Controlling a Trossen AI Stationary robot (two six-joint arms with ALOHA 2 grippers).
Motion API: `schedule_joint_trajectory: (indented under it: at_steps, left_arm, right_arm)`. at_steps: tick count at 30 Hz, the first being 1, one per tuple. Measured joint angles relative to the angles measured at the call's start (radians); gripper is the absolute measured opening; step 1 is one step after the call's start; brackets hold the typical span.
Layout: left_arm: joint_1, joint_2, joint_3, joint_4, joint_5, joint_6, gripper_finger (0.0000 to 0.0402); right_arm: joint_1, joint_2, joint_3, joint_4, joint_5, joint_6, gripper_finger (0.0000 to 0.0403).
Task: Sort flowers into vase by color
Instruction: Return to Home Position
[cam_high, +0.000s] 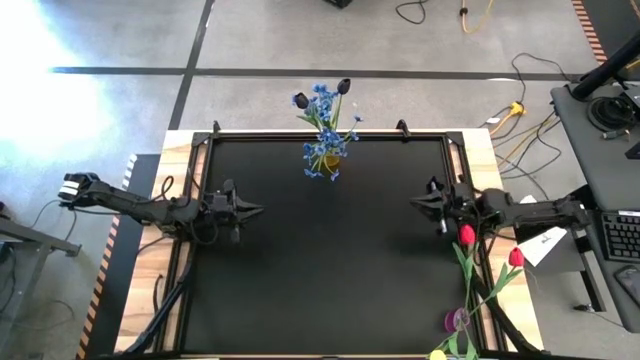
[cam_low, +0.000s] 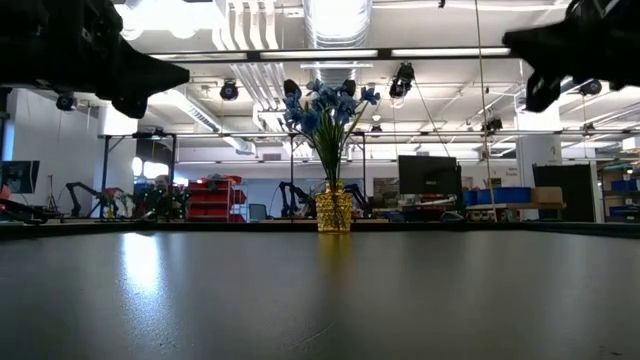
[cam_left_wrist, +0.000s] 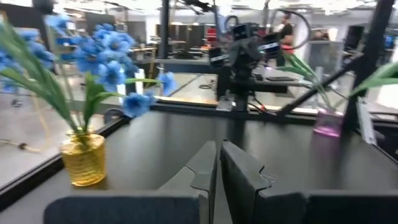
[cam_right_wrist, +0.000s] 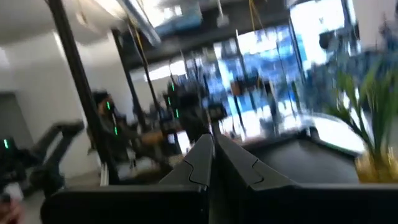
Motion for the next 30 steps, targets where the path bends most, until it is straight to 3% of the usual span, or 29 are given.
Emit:
schedule_joint_trajectory:
  at_steps: [4,12,20,30]
  left_arm:
    - [0.0,-0.001,-0.006,0.0,0.013,0.0,0.001]
    - [0.0,0.0,-0.077,0.063,0.015,0.005,0.001]
    - [0.0,-0.012,-0.078,0.05,0.074,0.077,0.001]
    - [0.009,-0.237,-0.078,-0.099,0.114,0.13,0.001]
  right_arm:
    - [0.0,0.006,0.0,-0.084,-0.002,0.021,0.0013]
    - [0.0,0.007,-0.001,-0.16,-0.002,-0.101,0.0013]
    - [0.0,0.008,-0.001,-0.225,-0.002,-0.063,0.0013]
    - [0.0,0.008,-0.001,-0.227,-0.002,-0.067,0.0013]
